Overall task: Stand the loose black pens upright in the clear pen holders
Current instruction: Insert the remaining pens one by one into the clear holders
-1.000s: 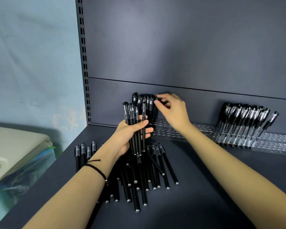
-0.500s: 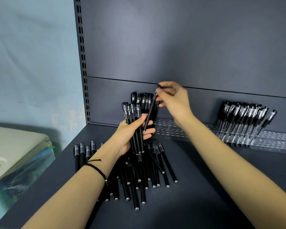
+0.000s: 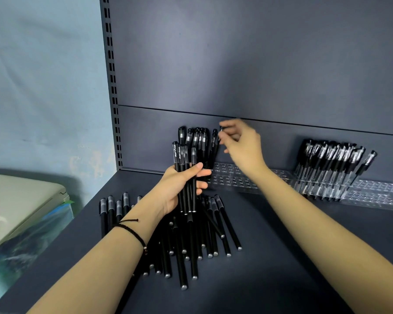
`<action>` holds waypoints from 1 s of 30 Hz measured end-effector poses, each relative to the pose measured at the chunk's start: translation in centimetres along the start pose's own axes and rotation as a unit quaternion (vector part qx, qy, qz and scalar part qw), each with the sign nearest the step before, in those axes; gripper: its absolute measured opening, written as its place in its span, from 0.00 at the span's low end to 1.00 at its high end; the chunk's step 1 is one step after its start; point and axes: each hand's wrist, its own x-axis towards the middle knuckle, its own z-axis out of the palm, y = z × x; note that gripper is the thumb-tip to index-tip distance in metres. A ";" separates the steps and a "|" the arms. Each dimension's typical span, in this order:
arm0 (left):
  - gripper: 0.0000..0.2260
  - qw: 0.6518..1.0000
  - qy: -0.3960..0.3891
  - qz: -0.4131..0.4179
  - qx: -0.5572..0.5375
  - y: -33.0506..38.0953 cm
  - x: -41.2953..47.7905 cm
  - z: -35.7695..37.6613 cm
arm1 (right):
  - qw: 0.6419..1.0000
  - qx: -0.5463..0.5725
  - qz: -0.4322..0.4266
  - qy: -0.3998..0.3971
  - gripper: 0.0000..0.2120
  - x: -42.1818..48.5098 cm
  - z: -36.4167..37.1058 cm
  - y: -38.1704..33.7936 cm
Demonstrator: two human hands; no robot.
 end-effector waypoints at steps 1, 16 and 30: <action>0.10 1.000 0.002 0.003 -0.005 0.0 0.0 0.0 | 0.999 -0.029 0.001 -0.036 0.12 -0.4 0.3 0.5; 0.11 0.999 -0.016 0.023 -0.025 0.1 -0.3 0.3 | 0.982 0.071 0.112 -0.136 0.08 -1.5 0.9 -2.7; 0.07 0.999 0.017 -0.008 -0.042 0.1 0.2 0.1 | 0.993 -0.004 -0.006 0.114 0.10 3.6 -2.5 -0.1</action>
